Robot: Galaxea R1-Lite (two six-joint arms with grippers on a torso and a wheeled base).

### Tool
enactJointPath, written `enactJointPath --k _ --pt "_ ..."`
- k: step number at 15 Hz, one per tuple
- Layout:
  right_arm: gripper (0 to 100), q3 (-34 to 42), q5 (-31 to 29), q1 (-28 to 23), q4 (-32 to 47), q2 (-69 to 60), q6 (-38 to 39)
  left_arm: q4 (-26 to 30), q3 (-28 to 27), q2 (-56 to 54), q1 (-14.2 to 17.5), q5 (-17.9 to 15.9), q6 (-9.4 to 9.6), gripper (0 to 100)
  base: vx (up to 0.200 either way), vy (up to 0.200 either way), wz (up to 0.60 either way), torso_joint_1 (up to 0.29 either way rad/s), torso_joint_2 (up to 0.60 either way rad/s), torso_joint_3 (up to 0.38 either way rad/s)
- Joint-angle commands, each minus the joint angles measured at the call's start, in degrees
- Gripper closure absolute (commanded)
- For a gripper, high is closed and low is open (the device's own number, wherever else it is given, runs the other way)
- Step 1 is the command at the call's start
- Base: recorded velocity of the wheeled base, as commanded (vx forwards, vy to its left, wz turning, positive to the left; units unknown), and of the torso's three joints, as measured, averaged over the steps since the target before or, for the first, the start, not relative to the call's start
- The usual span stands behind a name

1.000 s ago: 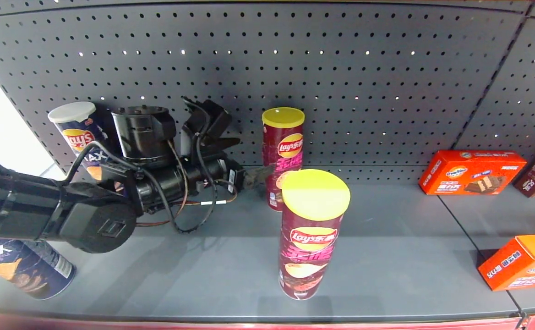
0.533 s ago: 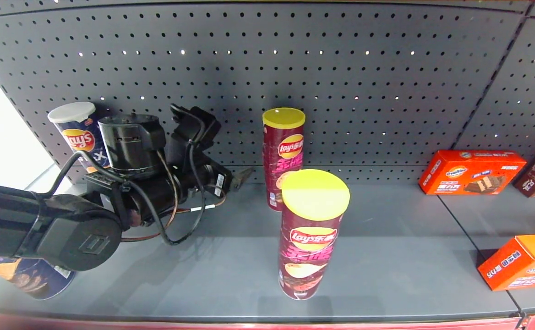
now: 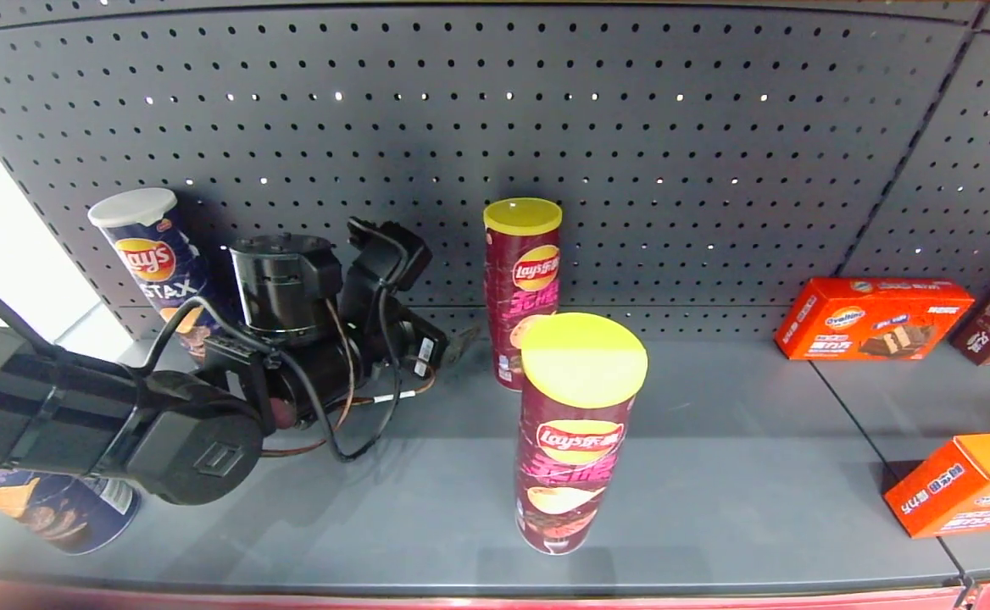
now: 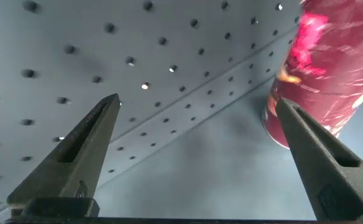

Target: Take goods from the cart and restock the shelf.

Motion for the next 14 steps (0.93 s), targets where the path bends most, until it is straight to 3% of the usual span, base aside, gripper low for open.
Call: enactJointPath --k 1,14 --pt "0 0.0 0.0 0.0 0.0 0.1 0.0 0.0 -0.3 1.5 -0.4 0.0 0.0 0 0.0 0.0 0.0 0.0 0.0 0.0" --pt "0 0.0 0.0 0.0 0.0 0.1 0.0 0.0 -3.0 5.1 -0.9 0.0 -0.18 0 0.0 0.0 0.0 0.0 0.0 0.0"
